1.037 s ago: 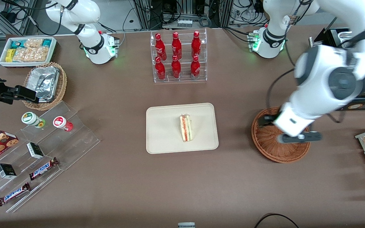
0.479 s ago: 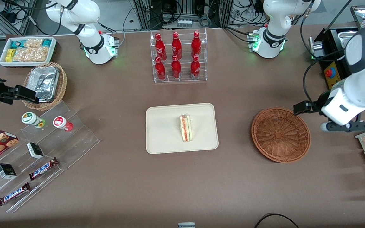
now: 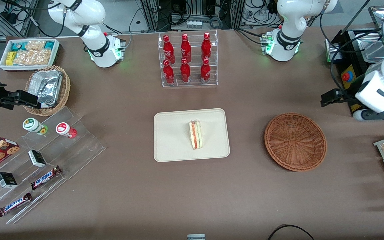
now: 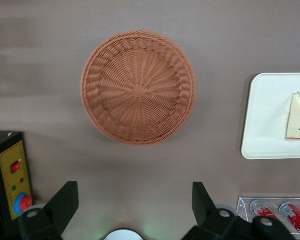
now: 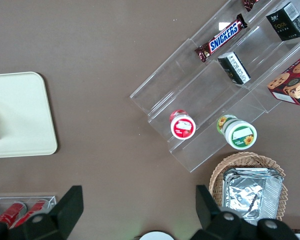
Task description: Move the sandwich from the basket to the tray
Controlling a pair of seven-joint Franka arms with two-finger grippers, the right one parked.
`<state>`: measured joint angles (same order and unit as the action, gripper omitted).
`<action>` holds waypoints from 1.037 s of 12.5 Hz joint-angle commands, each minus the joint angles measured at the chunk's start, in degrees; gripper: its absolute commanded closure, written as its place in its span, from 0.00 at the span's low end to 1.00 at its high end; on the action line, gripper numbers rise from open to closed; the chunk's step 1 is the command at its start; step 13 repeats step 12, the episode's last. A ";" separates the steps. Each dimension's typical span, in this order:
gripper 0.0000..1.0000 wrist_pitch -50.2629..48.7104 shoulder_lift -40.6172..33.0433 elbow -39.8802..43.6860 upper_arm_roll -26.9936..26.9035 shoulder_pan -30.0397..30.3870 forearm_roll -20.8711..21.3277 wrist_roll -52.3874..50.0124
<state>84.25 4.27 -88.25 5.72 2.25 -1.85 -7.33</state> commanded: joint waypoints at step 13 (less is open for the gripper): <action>0.00 -8.75 -7.44 -2.01 -9.23 -5.68 0.09 4.34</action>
